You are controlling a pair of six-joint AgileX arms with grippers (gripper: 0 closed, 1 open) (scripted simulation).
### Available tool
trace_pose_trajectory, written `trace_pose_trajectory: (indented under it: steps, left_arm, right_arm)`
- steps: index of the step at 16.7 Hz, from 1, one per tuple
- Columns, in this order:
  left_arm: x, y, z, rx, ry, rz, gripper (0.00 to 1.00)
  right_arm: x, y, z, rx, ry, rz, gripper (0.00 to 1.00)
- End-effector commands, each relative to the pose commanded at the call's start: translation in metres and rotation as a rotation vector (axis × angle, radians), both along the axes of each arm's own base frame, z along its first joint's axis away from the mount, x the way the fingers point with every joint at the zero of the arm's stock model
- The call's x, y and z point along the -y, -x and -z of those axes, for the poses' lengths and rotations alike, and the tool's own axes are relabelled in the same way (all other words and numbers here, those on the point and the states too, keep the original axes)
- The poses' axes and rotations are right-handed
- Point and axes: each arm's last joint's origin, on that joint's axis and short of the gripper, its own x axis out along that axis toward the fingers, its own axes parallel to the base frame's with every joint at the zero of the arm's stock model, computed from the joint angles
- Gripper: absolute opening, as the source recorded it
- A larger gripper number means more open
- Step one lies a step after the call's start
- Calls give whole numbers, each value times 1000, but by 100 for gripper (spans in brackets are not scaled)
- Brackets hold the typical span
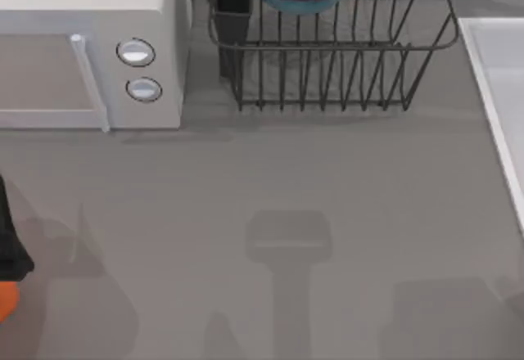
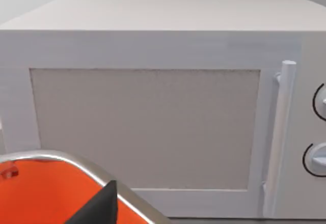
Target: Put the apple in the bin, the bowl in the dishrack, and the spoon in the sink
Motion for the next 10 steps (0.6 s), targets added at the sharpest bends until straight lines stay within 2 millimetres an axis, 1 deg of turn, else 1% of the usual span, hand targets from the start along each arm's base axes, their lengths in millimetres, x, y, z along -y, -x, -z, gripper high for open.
trace_pose_trajectory:
  steps: [2, 7, 9, 10]
  left_arm:
    - [0, 0, 0, 0, 0, 0, 100]
    - [0, 0, 0, 0, 0, 0, 100]
    - [0, 0, 0, 0, 0, 0, 100]
    - [0, 0, 0, 0, 0, 0, 100]
  right_arm:
    - [0, -2, -19, -4, 0, 3, 0]
    - [-1, 3, -72, -21, -1, -8, 0]
    - [-2, 5, -83, -8, -1, -8, 0]
    - [-2, 5, -84, -6, -1, -8, 0]
